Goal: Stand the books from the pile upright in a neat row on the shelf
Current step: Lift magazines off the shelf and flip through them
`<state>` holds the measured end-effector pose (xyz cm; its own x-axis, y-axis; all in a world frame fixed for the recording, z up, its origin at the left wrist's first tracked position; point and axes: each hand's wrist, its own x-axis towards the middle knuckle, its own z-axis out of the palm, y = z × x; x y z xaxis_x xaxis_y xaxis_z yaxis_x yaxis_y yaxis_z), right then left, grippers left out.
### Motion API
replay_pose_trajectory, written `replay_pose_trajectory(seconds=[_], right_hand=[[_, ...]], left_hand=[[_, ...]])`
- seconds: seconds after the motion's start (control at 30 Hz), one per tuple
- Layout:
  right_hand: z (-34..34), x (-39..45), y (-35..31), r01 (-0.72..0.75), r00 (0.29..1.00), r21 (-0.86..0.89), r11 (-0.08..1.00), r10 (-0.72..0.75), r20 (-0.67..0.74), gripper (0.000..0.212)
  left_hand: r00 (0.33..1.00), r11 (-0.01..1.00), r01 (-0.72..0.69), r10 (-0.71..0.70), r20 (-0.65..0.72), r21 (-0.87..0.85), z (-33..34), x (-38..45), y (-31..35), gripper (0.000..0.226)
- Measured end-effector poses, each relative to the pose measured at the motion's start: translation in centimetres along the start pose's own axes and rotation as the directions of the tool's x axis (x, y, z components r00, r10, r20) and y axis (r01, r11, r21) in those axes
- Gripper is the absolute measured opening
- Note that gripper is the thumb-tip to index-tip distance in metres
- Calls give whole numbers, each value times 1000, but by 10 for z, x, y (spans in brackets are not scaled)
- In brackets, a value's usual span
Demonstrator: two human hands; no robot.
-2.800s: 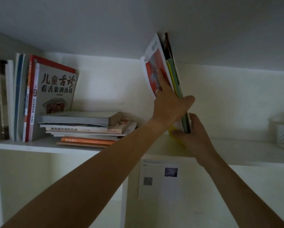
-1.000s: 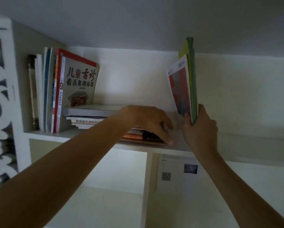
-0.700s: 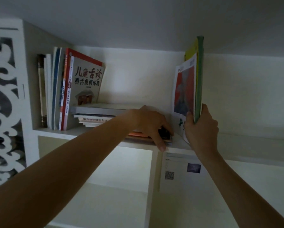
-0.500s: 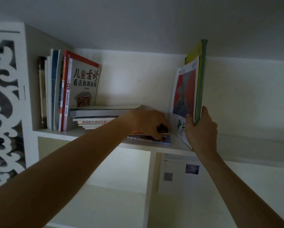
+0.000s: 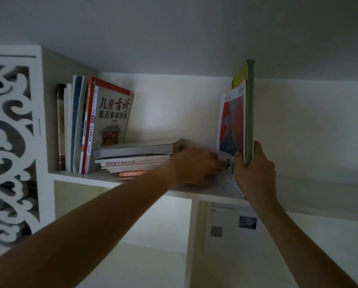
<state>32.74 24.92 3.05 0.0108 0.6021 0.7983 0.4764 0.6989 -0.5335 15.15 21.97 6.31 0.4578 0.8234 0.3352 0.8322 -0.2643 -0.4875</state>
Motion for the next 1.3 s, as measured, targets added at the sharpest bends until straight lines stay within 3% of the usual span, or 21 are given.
replay_pose_trajectory(seconds=[0.07,0.2,0.33,0.47,0.73,0.87,0.93,1.1,1.2,1.3], right_hand=[[0,-1,-1,-6,1000,-5,1000,6,11,37],[3,-3,-4,-19,1000,3,1000,19,-8,35],[14,-7,-15,-34,999,-2,999,34,-21,35],[43,-11,-37,-47,999,83,995,48,-19,34],[124,-32,-121,-15,985,74,997,2,171,50],[169,-45,-162,63,959,130,990,-96,265,83],[190,-50,-172,75,951,161,984,-119,286,96],[212,-45,-166,-87,893,334,939,-75,443,109],[201,-41,-166,-142,822,455,879,-152,549,111],[195,-36,-161,-93,783,419,903,-193,591,121]], left_hand=[[994,998,54,-51,-99,30,1,-1,-1,42],[941,969,196,-228,-248,-149,-34,-4,-28,34],[821,894,333,-431,-374,-298,-63,-14,-72,35],[727,854,368,-511,-459,-367,-76,-33,-111,38],[594,840,381,-542,-594,-385,-91,-71,-161,27],[504,823,480,-542,-673,-304,-83,-93,-186,21],[452,842,465,-491,-745,-273,-68,-108,-198,20],[321,870,328,-469,-823,-368,-41,-121,-193,24],[308,876,277,-470,-827,-394,-32,-120,-187,30],[331,882,247,-467,-820,-402,-18,-124,-182,37]])
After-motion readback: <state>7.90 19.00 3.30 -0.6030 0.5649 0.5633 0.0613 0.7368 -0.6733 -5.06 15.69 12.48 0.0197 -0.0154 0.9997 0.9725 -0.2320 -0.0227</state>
